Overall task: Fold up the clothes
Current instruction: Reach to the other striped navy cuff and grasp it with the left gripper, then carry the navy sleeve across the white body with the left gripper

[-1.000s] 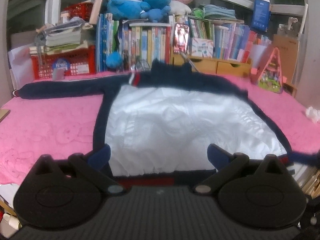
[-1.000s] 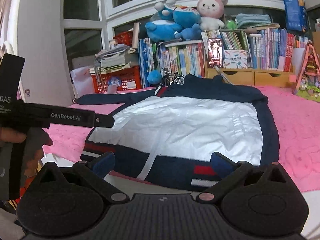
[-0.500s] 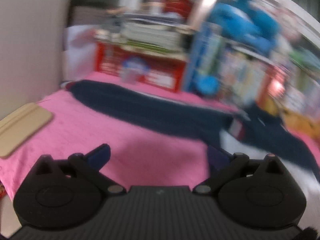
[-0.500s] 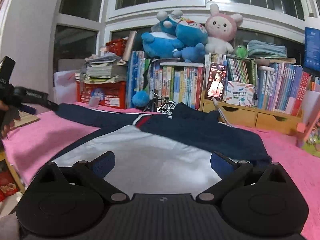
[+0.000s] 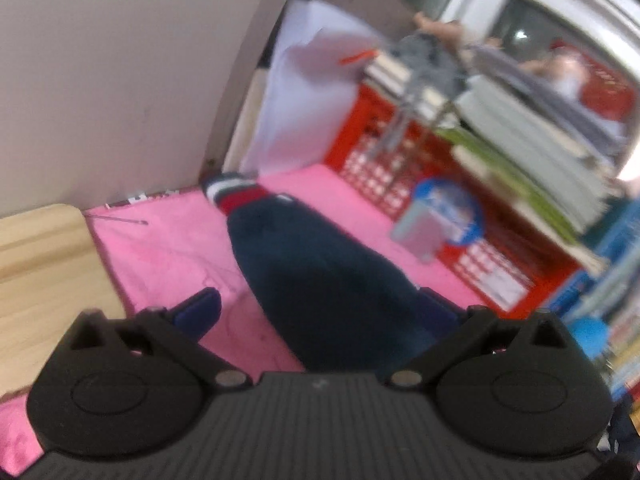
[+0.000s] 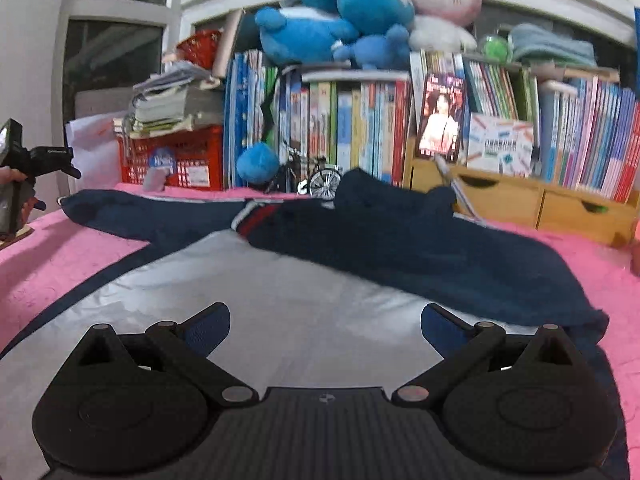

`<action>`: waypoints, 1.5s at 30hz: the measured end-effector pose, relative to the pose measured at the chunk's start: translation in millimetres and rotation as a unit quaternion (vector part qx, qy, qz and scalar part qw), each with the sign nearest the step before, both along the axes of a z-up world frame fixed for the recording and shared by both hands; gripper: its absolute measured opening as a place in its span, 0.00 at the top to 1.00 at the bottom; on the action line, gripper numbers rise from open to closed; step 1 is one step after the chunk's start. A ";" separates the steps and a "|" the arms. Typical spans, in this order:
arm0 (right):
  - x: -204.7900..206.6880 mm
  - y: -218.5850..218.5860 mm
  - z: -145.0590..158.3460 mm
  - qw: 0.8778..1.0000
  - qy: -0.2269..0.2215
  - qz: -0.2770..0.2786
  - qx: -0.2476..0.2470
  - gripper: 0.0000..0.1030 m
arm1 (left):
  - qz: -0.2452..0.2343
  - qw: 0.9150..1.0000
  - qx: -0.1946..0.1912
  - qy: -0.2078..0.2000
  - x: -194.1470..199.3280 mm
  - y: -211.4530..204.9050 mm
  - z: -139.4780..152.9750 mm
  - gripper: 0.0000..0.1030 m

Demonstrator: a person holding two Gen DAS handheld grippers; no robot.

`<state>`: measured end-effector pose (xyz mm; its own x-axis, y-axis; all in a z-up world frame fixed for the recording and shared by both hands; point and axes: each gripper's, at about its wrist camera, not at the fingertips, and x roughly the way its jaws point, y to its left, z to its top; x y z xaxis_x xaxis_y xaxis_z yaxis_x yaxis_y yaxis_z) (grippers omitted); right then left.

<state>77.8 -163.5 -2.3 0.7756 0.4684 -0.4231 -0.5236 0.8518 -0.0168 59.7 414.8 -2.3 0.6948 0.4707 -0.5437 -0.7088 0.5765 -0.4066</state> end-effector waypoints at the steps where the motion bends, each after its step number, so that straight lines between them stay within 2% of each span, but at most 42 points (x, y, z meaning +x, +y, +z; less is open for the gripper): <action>1: 2.2 2.0 -1.8 1.000 0.008 0.001 -0.005 0.00 | 0.005 1.000 -0.004 0.005 6.0 7.0 -4.1 0.00; 5: 11.3 12.6 -9.8 0.998 0.044 0.008 -0.036 0.00 | 0.019 0.999 0.004 0.028 24.1 24.9 -15.0 0.00; 9: 17.1 26.8 -19.5 0.994 0.073 0.014 -0.079 0.00 | 0.025 0.999 0.003 0.033 37.1 38.9 -24.9 0.00; 17: 20.2 22.7 -23.4 0.993 0.096 0.018 -0.065 0.00 | 0.041 0.997 0.041 0.044 49.3 51.8 -37.1 0.00; 20: 22.5 22.3 -22.7 0.993 0.101 0.018 -0.062 0.00 | 0.052 0.997 0.038 0.036 50.6 59.5 -37.0 0.00; 21: 23.1 22.4 -22.5 0.993 0.102 0.017 -0.062 0.00 | 0.050 0.997 0.037 0.035 51.3 60.9 -37.0 0.05; 22: 23.3 22.3 -22.3 0.993 0.102 0.017 -0.061 0.00 | 0.046 0.998 0.040 0.034 51.7 61.1 -36.8 0.20; 23: 23.5 22.2 -22.2 0.993 0.103 0.017 -0.061 0.00 | 0.041 0.998 0.042 0.033 52.0 61.4 -36.6 0.29; 24: 23.8 22.0 -22.2 0.993 0.104 0.017 -0.060 0.00 | 0.045 0.998 0.042 0.035 51.6 61.3 -36.5 0.45; 25: 24.1 21.8 -22.3 0.993 0.105 0.017 -0.059 0.00 | 0.051 0.997 0.041 0.036 50.3 61.7 -36.0 0.55; 26: 24.4 21.6 -22.3 0.993 0.106 0.017 -0.059 0.00 | 0.048 0.998 0.038 0.031 47.8 62.1 -35.0 0.59; 28: 24.7 21.3 -22.3 0.992 0.107 0.017 -0.058 0.00 | 0.038 0.999 0.036 0.016 42.9 59.6 -30.5 0.75; 30: 24.8 21.3 -22.2 0.992 0.107 0.017 -0.057 0.00 | 0.024 0.999 0.047 0.004 39.9 49.9 -19.7 0.85; 34: 24.8 20.8 -22.0 0.993 0.108 0.016 -0.055 0.00 | -0.036 0.995 0.083 -0.031 39.3 12.6 11.3 0.85; 36: 24.8 20.1 -21.8 0.993 0.108 0.015 -0.054 0.00 | -0.081 0.990 0.103 -0.049 41.4 -19.6 29.0 0.85; 39: 24.7 19.0 -21.5 0.993 0.109 0.014 -0.051 0.00 | -0.146 0.978 0.133 -0.072 47.3 -70.5 53.1 0.85; 42: 24.6 14.0 -19.6 0.994 0.105 0.003 -0.037 0.00 | -0.218 0.956 0.174 -0.093 54.4 -138.0 72.7 0.86; 45: 21.7 -6.7 -12.2 0.995 0.098 -0.020 0.006 0.00 | -0.297 0.930 0.188 -0.110 67.9 -209.7 81.3 0.86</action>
<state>99.5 -170.1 -14.5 0.6976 0.4439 -0.5624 -0.4808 0.8720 0.0918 127.6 205.1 79.1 0.9677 0.0972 -0.2326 -0.1440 0.9704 -0.1936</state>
